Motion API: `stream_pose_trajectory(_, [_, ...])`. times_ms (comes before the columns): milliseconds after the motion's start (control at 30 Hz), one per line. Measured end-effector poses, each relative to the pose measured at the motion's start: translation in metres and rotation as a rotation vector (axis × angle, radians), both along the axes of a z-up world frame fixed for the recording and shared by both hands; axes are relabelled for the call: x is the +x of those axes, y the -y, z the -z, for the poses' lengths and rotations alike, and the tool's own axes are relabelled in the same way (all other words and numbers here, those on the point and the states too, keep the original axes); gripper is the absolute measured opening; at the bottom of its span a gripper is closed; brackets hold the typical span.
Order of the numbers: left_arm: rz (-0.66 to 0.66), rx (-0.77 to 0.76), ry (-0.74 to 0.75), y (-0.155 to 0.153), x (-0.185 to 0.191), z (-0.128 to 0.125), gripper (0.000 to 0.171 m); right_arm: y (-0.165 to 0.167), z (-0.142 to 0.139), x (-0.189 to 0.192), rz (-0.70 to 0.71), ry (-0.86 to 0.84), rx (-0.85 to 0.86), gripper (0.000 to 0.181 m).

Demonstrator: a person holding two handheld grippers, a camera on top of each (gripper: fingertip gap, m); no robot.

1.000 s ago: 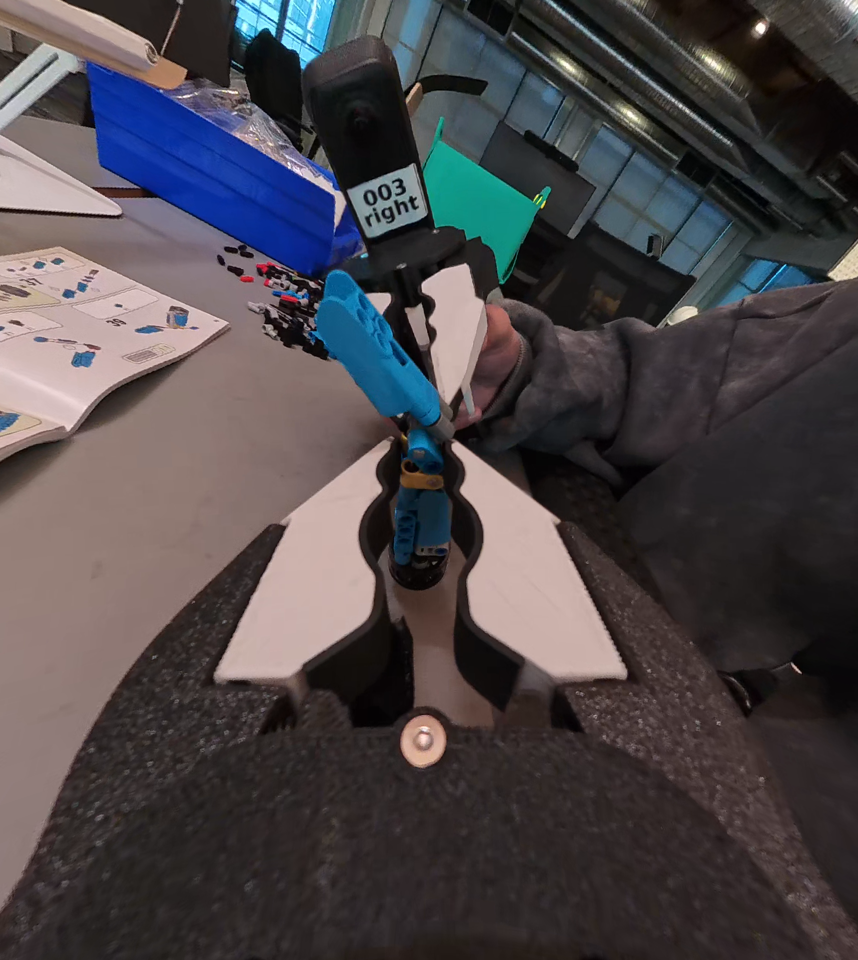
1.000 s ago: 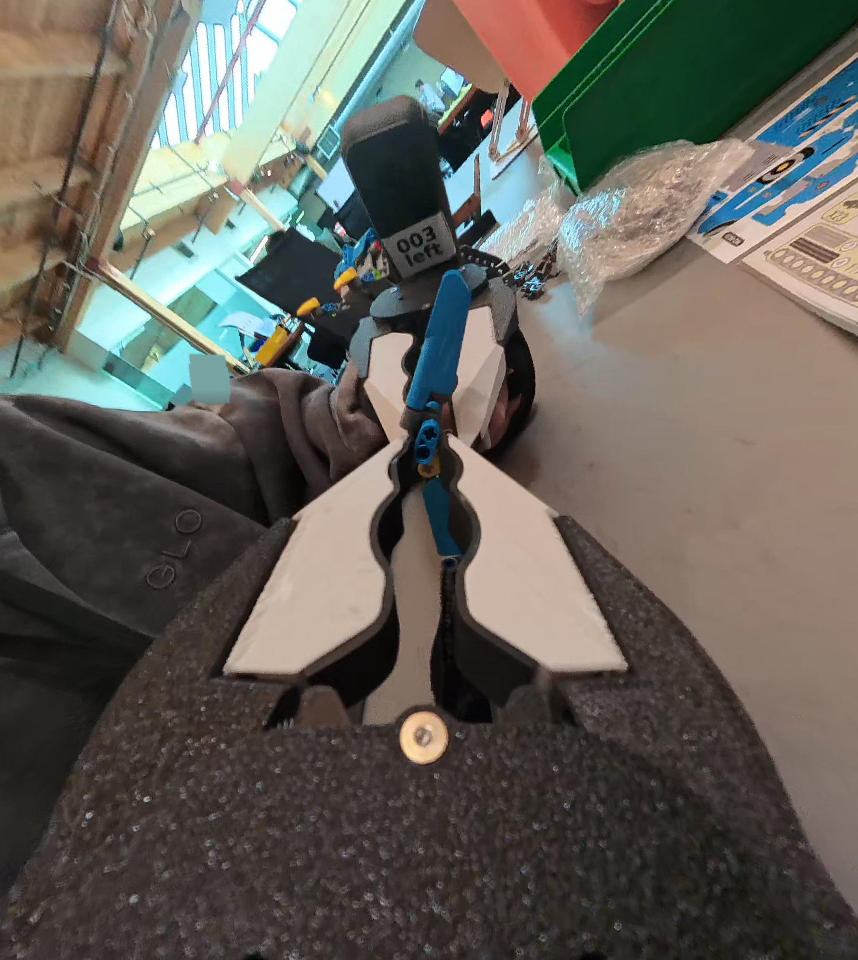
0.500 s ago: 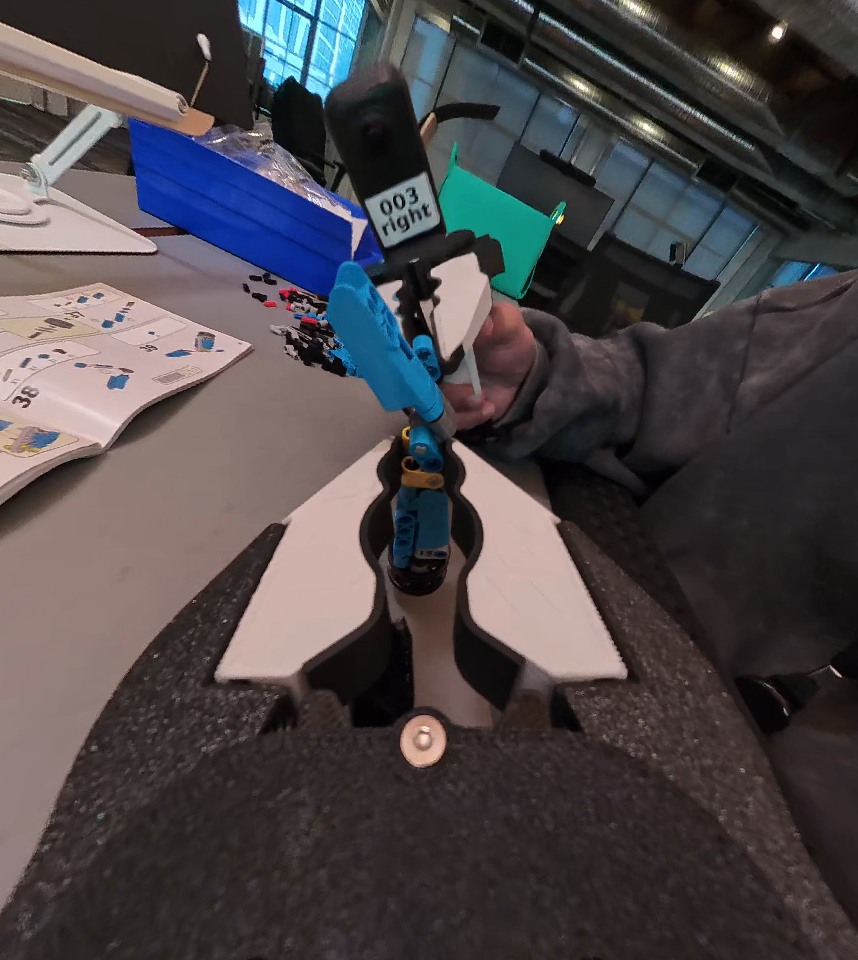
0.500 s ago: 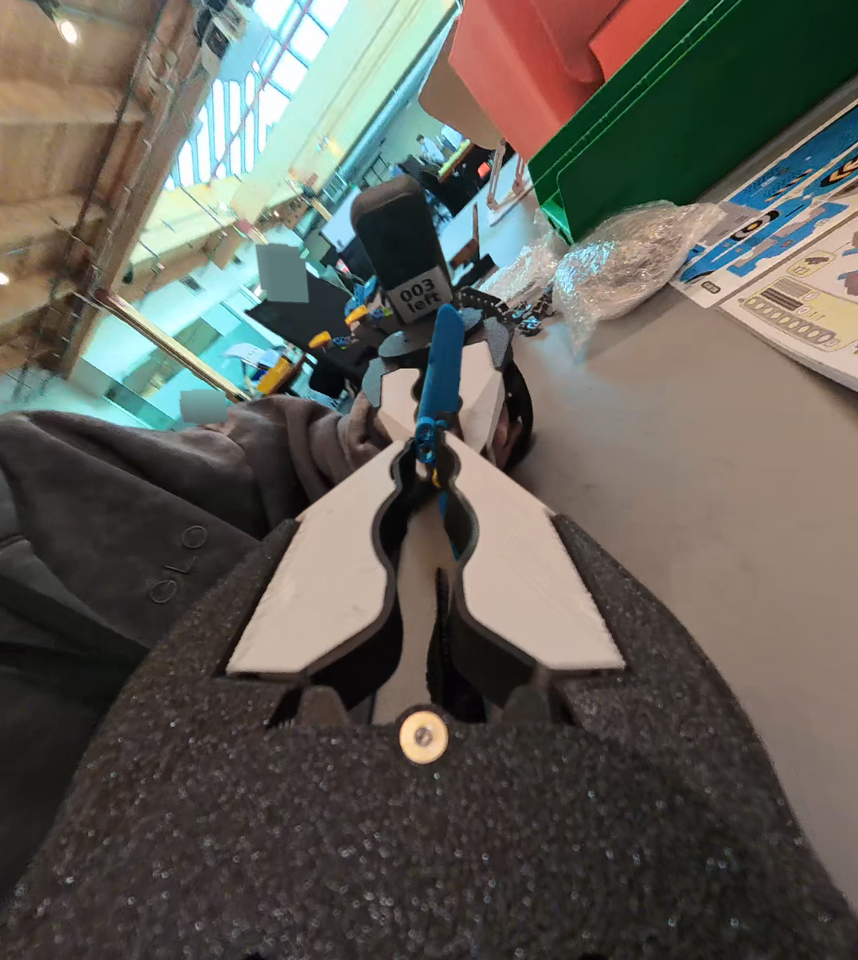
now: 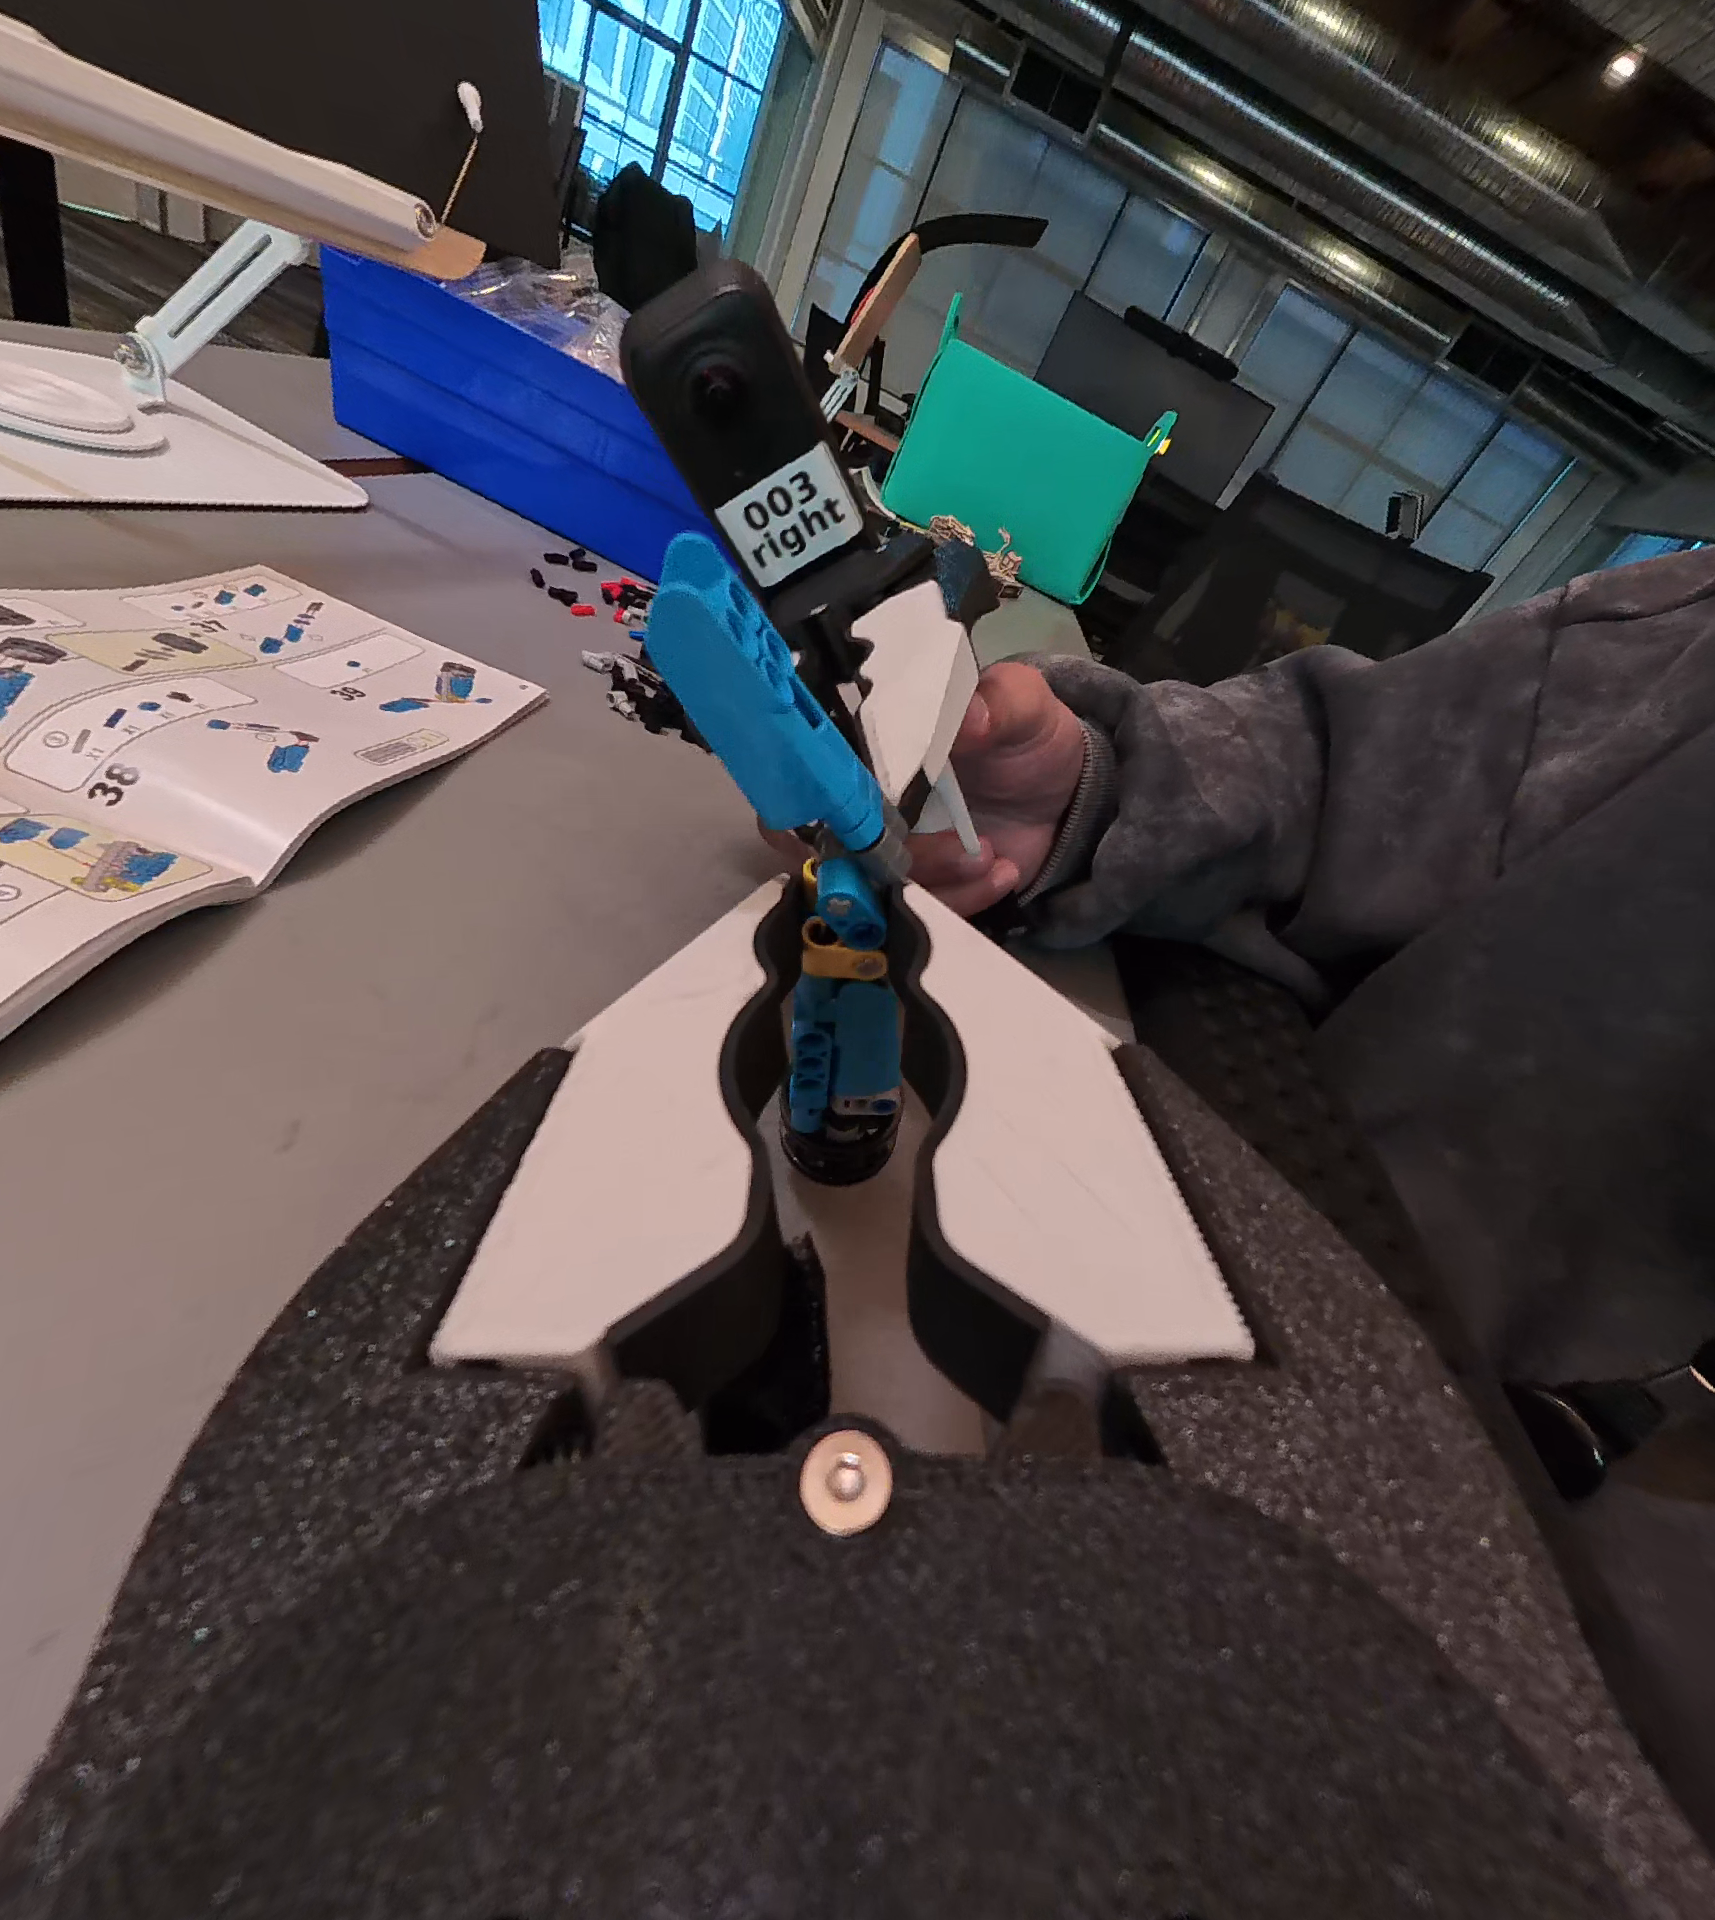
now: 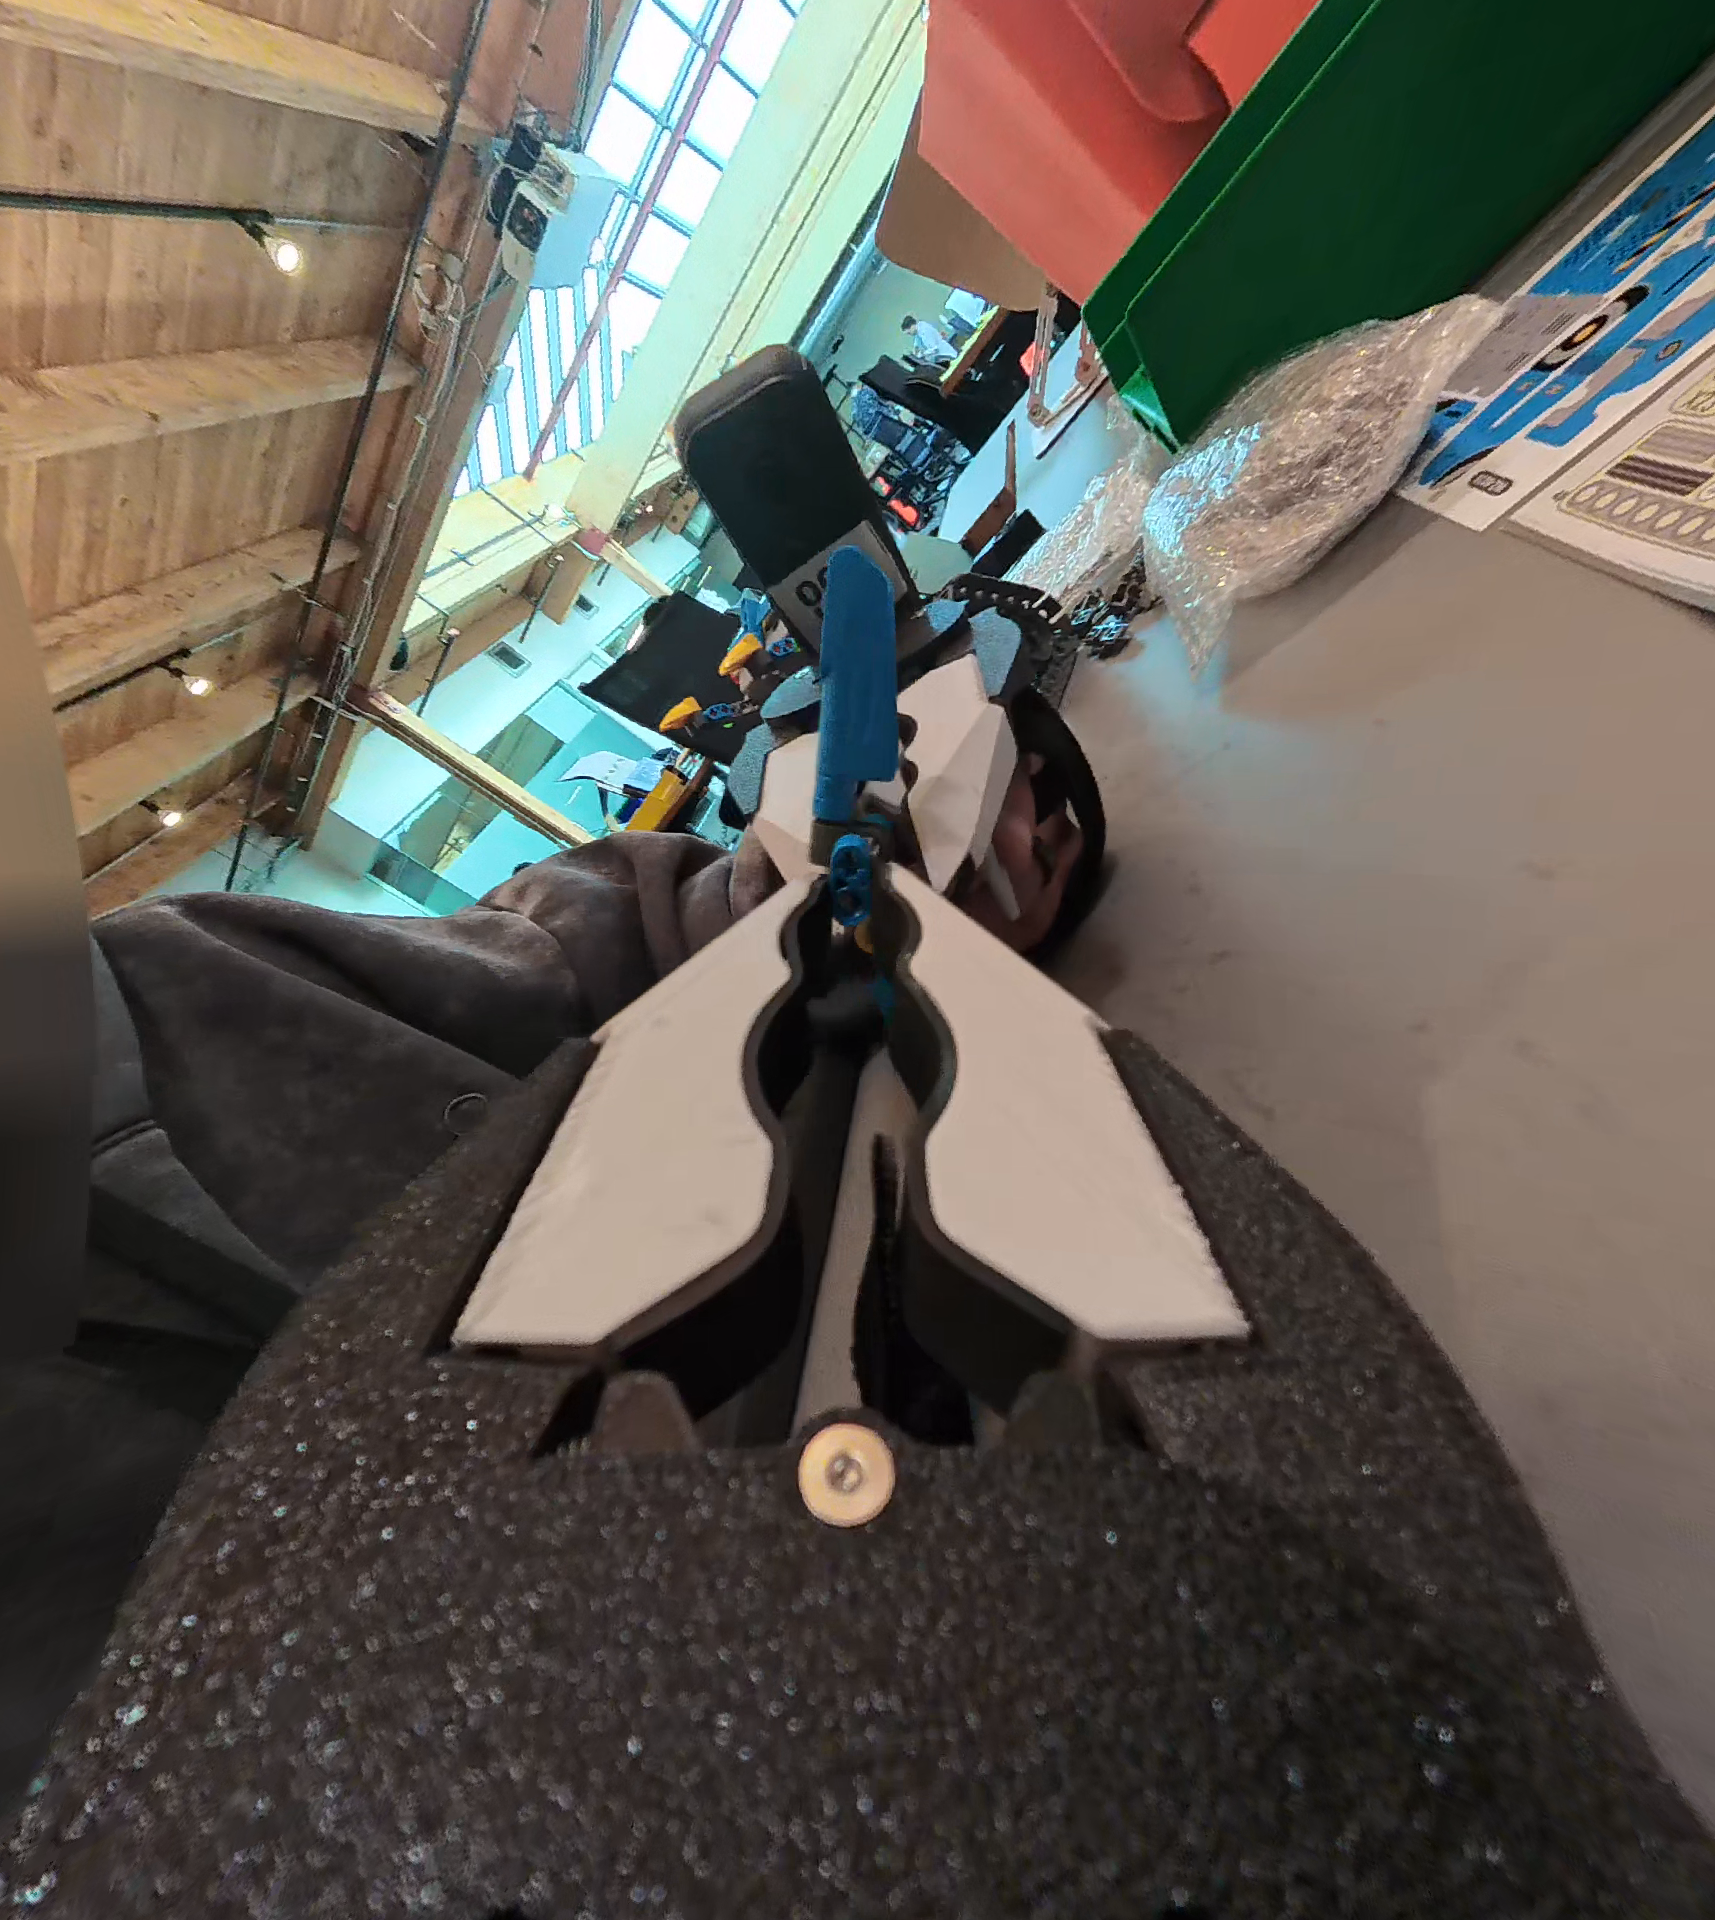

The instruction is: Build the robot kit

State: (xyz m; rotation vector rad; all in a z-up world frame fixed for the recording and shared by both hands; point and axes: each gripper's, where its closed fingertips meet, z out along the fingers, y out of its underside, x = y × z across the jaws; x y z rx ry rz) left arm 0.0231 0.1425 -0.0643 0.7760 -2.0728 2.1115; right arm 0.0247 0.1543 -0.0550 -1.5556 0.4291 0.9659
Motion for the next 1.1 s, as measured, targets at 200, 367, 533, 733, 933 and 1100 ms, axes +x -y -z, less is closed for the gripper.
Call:
stream_pose_trajectory(200, [-0.034, 0.025, 0.0, -0.001, 0.004, 0.003, 0.013, -0.003, 0.005, 0.004, 0.069, 0.126, -0.011, 0.006])
stream_pose_trajectory(367, [-0.036, 0.059, 0.033, 0.001, 0.001, 0.004, 0.014, -0.002, 0.006, 0.002, 0.036, 0.071, -0.005, 0.006])
stream_pose_trajectory(533, [-0.051, 0.139, 0.055, 0.004, 0.002, 0.012, 0.013, 0.001, 0.014, 0.001, 0.0, 0.099, -0.065, 0.007])
stream_pose_trajectory(733, [0.039, 0.234, 0.166, 0.018, -0.02, 0.018, 0.013, 0.01, 0.018, -0.024, -0.176, 0.142, -0.11, 0.006])
stream_pose_trajectory(933, [0.019, 0.269, 0.18, 0.018, -0.018, 0.02, 0.013, 0.011, 0.021, -0.024, -0.2, 0.167, -0.167, 0.006])
stream_pose_trajectory(1100, [-0.012, 0.281, 0.175, 0.016, -0.013, 0.021, 0.013, 0.008, 0.023, -0.016, -0.083, 0.324, -0.277, 0.007])
